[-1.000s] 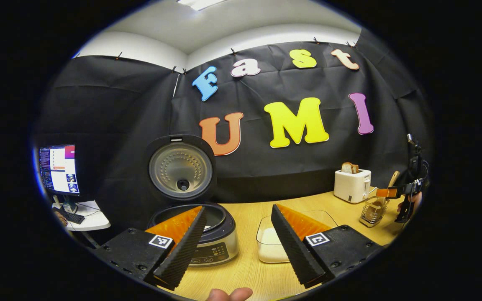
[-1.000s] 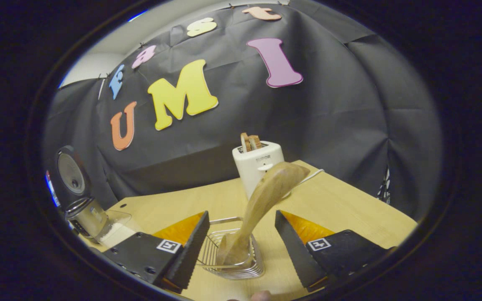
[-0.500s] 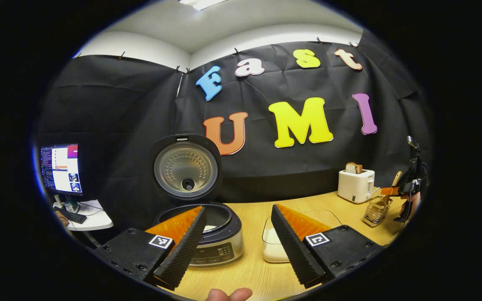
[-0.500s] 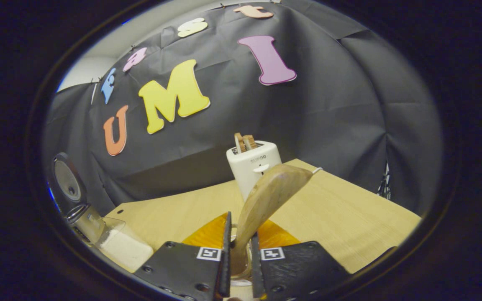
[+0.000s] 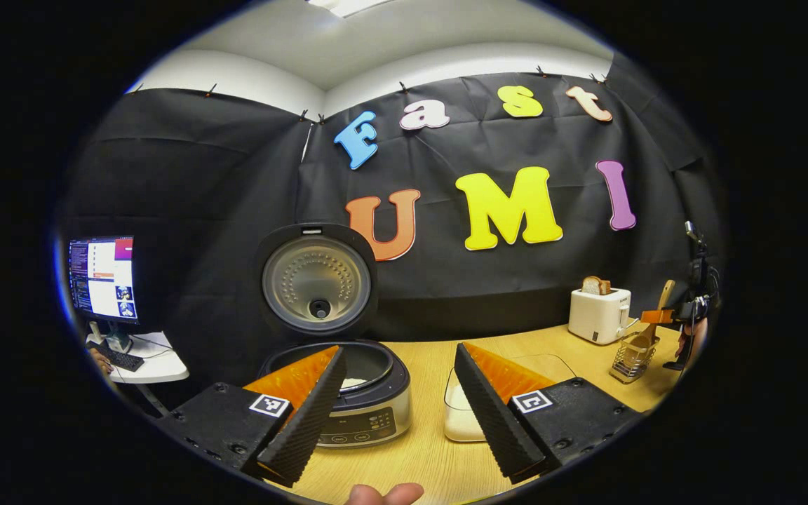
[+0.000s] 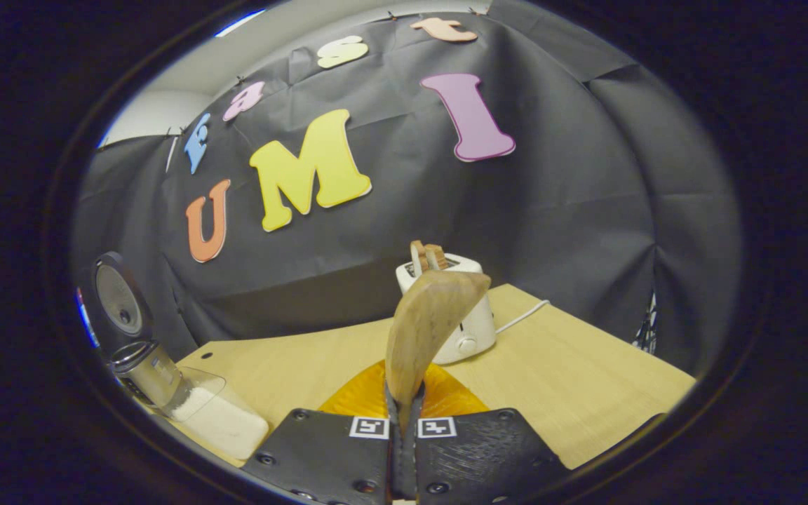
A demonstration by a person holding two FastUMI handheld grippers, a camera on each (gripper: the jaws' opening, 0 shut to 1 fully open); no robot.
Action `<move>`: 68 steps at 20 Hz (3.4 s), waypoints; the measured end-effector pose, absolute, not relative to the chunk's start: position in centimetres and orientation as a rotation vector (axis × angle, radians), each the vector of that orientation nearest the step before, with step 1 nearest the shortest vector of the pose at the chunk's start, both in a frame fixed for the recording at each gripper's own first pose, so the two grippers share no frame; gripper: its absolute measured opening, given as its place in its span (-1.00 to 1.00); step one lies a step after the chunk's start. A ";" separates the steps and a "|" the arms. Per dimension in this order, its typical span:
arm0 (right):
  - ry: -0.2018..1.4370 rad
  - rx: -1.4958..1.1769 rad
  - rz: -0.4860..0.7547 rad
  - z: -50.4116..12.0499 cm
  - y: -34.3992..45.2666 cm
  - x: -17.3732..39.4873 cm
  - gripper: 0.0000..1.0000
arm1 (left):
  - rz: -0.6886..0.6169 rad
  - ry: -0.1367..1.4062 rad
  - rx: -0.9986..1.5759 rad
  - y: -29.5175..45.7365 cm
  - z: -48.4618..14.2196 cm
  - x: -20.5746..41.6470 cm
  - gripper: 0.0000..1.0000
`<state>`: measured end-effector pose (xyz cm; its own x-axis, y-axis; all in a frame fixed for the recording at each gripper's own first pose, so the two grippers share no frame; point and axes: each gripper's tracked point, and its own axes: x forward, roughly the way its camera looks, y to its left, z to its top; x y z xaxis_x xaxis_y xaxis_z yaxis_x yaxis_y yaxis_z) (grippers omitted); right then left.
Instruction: Close the left gripper, press the button to open the rice cooker; take a wooden spoon from the chopstick holder with the right hand, scoop a spoonful of rice and pour it into the rice cooker, then put the wooden spoon back into the chopstick holder.
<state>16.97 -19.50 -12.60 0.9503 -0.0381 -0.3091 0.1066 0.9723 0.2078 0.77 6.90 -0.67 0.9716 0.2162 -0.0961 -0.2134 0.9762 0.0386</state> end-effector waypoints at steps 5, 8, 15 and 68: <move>0.267 0.176 -0.089 -10.0 -19.1 16.8 -1.00 | 0.195 0.102 -0.004 6.9 -1.5 1.0 0.98; 0.248 0.152 -0.097 -8.3 -18.5 16.7 -0.99 | 0.187 0.099 -0.013 7.2 -1.9 1.0 0.98; 0.163 0.117 0.004 -1.7 -10.6 16.8 -1.00 | 0.171 0.103 -0.009 9.0 -2.2 0.6 0.98; 0.766 0.506 0.344 -17.2 20.5 18.5 -1.00 | 0.284 0.073 0.092 18.3 0.7 -4.7 0.98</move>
<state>18.54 20.53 -17.17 0.6744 0.4706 -0.5689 -0.1125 0.8271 0.5507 -4.71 18.29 0.66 0.9574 0.2828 -0.0585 -0.2762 0.9558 0.1013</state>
